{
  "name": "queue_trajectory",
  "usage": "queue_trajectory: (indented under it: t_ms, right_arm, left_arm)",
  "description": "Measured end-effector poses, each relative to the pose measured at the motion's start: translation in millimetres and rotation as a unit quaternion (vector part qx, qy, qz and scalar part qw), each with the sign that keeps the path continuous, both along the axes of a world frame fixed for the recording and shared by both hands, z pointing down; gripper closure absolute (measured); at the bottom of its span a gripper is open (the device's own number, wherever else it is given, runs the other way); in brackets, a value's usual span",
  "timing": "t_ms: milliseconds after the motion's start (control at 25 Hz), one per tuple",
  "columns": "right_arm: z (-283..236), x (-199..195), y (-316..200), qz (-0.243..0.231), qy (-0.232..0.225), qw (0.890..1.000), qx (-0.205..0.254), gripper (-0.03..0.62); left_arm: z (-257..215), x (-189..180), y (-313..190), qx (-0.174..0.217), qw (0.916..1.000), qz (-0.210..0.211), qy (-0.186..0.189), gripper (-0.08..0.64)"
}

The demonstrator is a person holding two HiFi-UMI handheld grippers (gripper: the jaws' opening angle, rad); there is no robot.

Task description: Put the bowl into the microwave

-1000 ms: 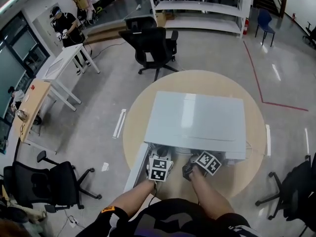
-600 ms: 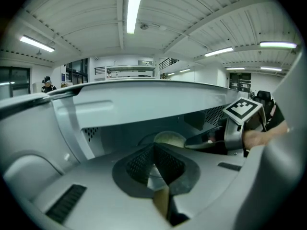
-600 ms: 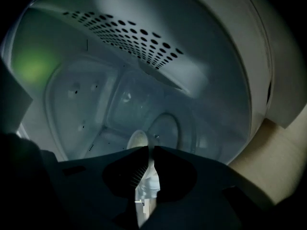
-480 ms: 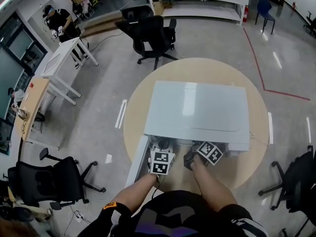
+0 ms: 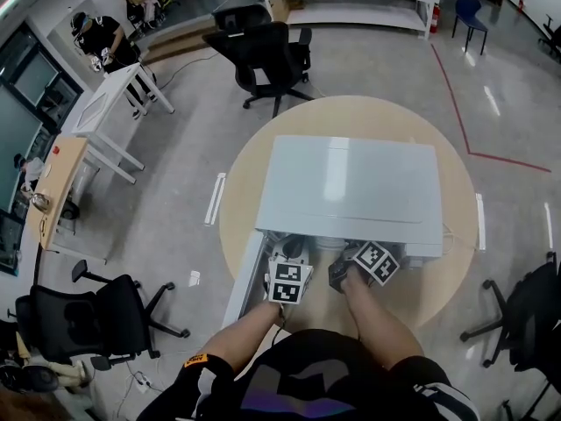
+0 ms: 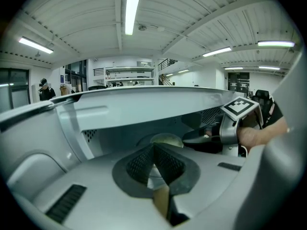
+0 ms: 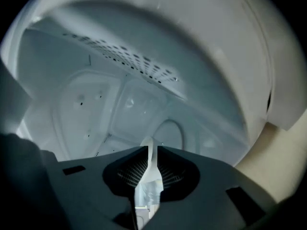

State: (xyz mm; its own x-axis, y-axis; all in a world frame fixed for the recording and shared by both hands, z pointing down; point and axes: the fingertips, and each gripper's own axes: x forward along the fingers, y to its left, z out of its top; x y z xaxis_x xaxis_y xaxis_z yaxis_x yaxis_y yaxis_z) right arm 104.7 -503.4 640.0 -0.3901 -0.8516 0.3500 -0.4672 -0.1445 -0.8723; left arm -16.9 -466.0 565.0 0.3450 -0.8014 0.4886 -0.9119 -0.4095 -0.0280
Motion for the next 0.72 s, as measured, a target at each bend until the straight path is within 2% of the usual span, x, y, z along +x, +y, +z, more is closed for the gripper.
queue_trajectory:
  t_ms: [280,520,640,720]
  right_arm:
    - [-18.9,11.5,19.3,0.001,0.008,1.0,0.018,0.543]
    - [-28.9,12.7,46.3,-0.025,0.014,0.999,0.026,0.543]
    - [-43.6,9.0,65.9,-0.062,0.046,0.996,0.051,0.545]
    - [-64.3,7.1,81.1,-0.097,0.088,0.987,0.089,0.545]
  left_arm:
    - [-8.3,4.8,12.0,0.007,1.0,0.002,0.006,0.514]
    - [-18.6,10.8,25.9,0.017,0.9997,0.0,0.02,0.514]
    - [-22.5,11.2,39.4,0.014,0.9993,-0.009,0.035,0.514]
    - [-28.3,13.9,53.0,0.013,0.9985,-0.016,0.05,0.514]
